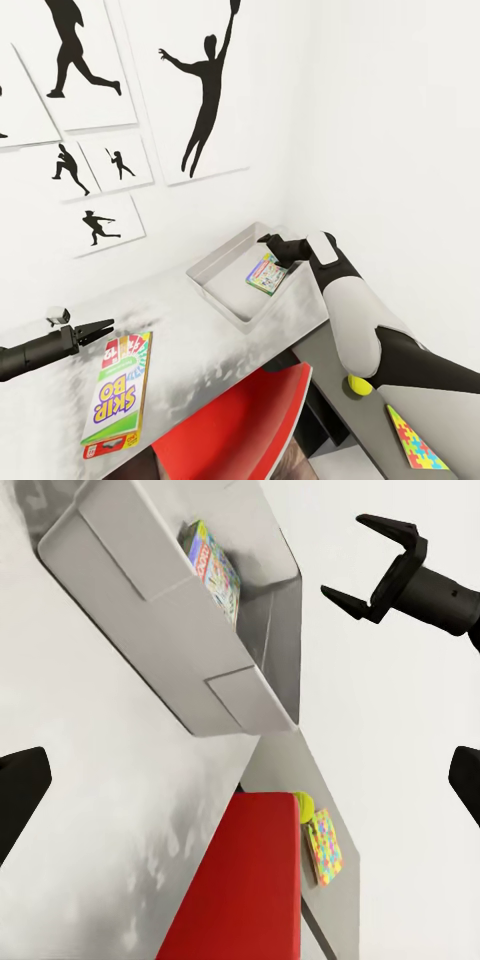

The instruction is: Put all the toys in the child's room - the three board games (two on the bed and one on the table), the two jigsaw puzzles on the table, and the tennis ball on the table - inside the toy box on the table in the child's room.

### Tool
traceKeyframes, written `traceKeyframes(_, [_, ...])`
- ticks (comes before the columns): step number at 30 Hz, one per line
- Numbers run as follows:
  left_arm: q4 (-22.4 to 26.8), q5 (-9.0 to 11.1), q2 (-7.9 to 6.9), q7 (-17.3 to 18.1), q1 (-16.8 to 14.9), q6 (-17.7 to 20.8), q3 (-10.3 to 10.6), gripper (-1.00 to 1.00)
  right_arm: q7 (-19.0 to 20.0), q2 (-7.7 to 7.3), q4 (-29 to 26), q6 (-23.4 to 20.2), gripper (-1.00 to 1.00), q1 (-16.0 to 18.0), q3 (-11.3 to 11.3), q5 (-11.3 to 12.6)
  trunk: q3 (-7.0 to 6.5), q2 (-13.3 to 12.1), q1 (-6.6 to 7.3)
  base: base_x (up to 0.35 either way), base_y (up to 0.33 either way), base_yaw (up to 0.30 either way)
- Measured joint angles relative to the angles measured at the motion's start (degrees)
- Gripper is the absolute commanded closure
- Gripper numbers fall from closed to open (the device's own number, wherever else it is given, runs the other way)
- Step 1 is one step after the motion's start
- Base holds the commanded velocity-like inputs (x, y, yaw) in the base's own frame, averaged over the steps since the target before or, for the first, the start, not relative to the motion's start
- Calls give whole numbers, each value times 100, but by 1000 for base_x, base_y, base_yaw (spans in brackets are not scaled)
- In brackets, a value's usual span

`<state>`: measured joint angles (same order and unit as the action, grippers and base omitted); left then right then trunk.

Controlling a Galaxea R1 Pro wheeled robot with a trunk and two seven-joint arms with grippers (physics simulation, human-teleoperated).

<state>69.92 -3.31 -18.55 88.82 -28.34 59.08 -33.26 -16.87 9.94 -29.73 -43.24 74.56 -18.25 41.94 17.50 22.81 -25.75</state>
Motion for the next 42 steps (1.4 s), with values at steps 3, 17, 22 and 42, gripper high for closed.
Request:
traceKeyframes(3, [0, 3, 0, 0, 0, -1, 0, -100, 9, 0, -5, 2, -100, 0, 0, 0, 0, 0, 0, 0, 0, 0])
traceKeyframes(17, [1, 34, -18, 16, -53, 8, -4, -100, 423, -1, -1145, -687, -100, -12, 39, 13, -67, 1, 1, 0, 0, -49])
traceKeyframes(22, [1, 37, -50, 44, -75, 3, -30, -100, 613, -1, -2027, -1366, -100, -94, 50, 17, -112, 1, 1, 0, 0, -116])
traceKeyframes(42, [18, 50, -391, 82, -56, -86, -651, -100, 1166, -388, -5746, -1660, -100, -3133, 2022, 2221, -286, 1, 1, -35, 0, -159])
